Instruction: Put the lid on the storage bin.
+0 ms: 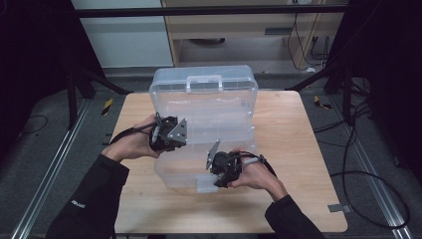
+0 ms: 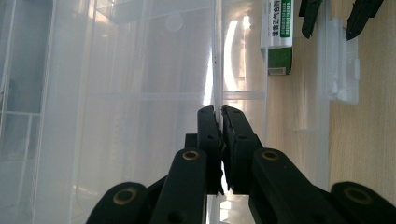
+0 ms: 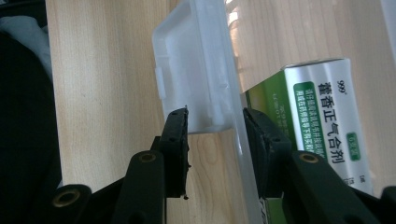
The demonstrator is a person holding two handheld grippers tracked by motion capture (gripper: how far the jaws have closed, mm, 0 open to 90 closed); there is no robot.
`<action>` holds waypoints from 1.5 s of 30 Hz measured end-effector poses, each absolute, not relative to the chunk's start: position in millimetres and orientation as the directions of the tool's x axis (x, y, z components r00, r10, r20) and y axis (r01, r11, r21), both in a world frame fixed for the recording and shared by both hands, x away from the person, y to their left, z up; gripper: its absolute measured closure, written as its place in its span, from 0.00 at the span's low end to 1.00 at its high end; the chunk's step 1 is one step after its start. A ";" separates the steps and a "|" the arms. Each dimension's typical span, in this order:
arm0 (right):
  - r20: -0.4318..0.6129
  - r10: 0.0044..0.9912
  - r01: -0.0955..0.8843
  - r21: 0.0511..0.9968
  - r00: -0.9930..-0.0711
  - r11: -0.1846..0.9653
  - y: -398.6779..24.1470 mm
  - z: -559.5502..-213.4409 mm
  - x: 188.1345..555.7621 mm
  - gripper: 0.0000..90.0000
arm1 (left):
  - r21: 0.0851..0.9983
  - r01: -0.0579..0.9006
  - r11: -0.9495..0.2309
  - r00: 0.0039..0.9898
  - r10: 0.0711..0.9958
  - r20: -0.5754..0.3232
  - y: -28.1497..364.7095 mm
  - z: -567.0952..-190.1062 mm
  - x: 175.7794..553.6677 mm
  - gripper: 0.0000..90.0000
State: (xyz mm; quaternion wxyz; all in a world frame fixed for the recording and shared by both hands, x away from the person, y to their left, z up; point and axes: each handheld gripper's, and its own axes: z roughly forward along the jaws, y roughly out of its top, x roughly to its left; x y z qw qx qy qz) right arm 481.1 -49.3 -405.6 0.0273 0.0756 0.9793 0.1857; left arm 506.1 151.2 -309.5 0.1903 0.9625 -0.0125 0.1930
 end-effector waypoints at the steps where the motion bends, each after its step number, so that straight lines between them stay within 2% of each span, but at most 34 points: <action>1: -0.026 0.161 0.140 0.371 -0.987 0.918 -49.5 -405.6 480.7 0.69 | 0.361 -0.102 -0.927 0.925 0.045 0.378 151.3 -309.5 506.3 0.95; 9: -0.027 0.183 0.154 0.428 -0.983 0.891 -57.2 -400.1 478.1 0.69 | 0.379 -0.090 -0.921 0.931 0.058 0.360 152.9 -311.8 504.7 0.95; 17: -0.014 0.241 0.192 0.560 -0.971 0.806 -82.3 -381.1 473.6 0.71 | 0.393 -0.072 -0.917 0.933 0.078 0.352 153.7 -313.5 502.6 0.95; 22: -0.001 0.338 0.260 0.636 -0.941 0.727 -105.1 -375.6 470.0 0.81 | 0.396 -0.069 -0.915 0.932 0.082 0.353 153.8 -314.1 502.0 0.95; 29: 0.046 0.460 0.354 0.706 -0.887 0.613 -136.2 -373.4 468.2 0.88 | 0.400 -0.070 -0.914 0.935 0.080 0.345 153.8 -316.1 500.3 0.94; 45: 0.091 0.601 0.417 0.801 -0.794 0.430 -188.9 -360.3 464.8 0.98 | 0.405 -0.047 -0.913 0.933 0.105 0.343 154.4 -317.2 498.4 0.93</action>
